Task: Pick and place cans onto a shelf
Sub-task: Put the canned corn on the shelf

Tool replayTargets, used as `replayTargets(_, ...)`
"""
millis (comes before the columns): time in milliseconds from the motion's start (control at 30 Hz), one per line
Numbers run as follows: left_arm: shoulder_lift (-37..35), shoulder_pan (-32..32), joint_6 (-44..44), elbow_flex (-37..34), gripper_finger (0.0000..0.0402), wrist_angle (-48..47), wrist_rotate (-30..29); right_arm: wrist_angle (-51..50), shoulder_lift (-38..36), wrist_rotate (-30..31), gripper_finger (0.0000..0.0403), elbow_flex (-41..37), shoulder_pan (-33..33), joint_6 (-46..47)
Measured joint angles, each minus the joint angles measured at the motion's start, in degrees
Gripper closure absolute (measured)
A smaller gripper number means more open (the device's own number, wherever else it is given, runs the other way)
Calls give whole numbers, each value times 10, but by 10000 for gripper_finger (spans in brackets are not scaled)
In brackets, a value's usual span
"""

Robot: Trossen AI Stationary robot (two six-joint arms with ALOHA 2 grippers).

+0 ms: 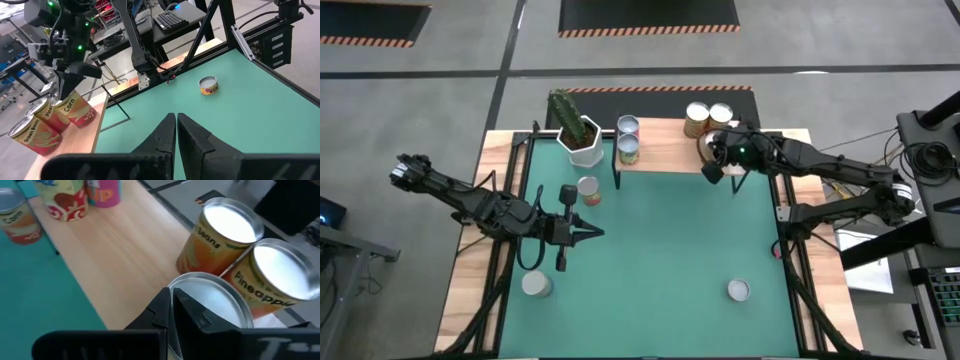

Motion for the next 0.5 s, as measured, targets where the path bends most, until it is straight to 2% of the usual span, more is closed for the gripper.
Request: replayTargets(500, 0, 0, 0, 0, 402, 0, 0, -35, -36, -13, 390, 0, 0, 2)
